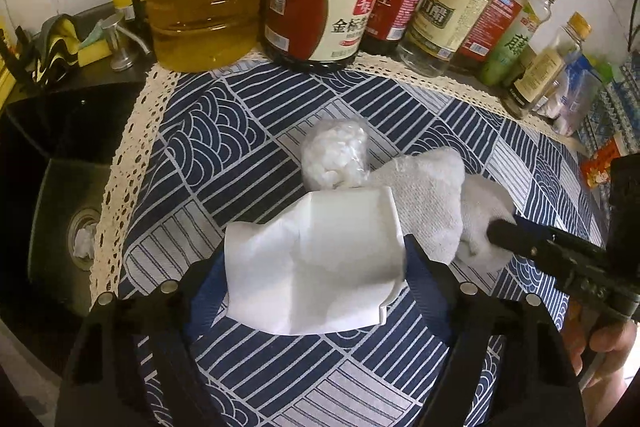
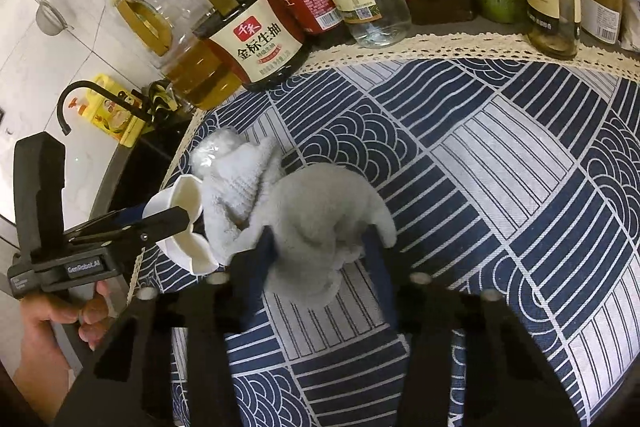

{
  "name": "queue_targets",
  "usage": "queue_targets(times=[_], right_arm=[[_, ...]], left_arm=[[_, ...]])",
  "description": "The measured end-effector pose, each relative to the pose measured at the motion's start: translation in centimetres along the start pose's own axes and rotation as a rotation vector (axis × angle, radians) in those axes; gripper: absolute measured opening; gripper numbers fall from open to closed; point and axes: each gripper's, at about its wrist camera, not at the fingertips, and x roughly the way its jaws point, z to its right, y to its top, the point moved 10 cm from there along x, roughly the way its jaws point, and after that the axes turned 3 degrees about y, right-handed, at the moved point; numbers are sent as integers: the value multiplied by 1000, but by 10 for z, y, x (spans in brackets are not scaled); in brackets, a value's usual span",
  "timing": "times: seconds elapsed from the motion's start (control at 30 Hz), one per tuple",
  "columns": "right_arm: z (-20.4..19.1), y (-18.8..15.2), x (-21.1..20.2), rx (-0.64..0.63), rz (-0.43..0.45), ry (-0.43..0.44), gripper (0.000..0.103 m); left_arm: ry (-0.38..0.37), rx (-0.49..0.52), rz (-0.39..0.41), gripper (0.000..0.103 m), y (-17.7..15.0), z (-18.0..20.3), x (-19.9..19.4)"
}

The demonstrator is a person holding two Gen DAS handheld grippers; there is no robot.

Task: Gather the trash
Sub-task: 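Lift the held tissues off the cloth with both tools, then carry both white tissues down toward the bin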

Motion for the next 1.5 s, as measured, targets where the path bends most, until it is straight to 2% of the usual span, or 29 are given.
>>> queue_targets(times=[0.03, 0.13, 0.43, 0.77, 1.07, 1.23, 1.5], right_arm=[[-1, 0, -1, -7, 3, 1, 25], [-8, 0, -2, -36, 14, 6, 13], [-23, -3, -11, -49, 35, 1, 11], [-52, -10, -37, -128, 75, -56, 11], [-76, -28, -63, -139, 105, -93, 11], [-91, -41, -77, -146, 152, -122, 11], [-114, -68, -86, -142, 163, -135, 11]], left_arm=[[-2, 5, 0, 78, -1, 1, -1], [-7, 10, -1, 78, -2, 2, -2], [-19, 18, 25, 78, -2, 0, -19], [-47, 12, 67, 78, -10, -13, -42], [-80, 29, 100, 78, -26, -19, -69], [-92, 43, 110, 78, -37, -23, -79], [-131, 75, 133, 78, -58, -25, -102]])
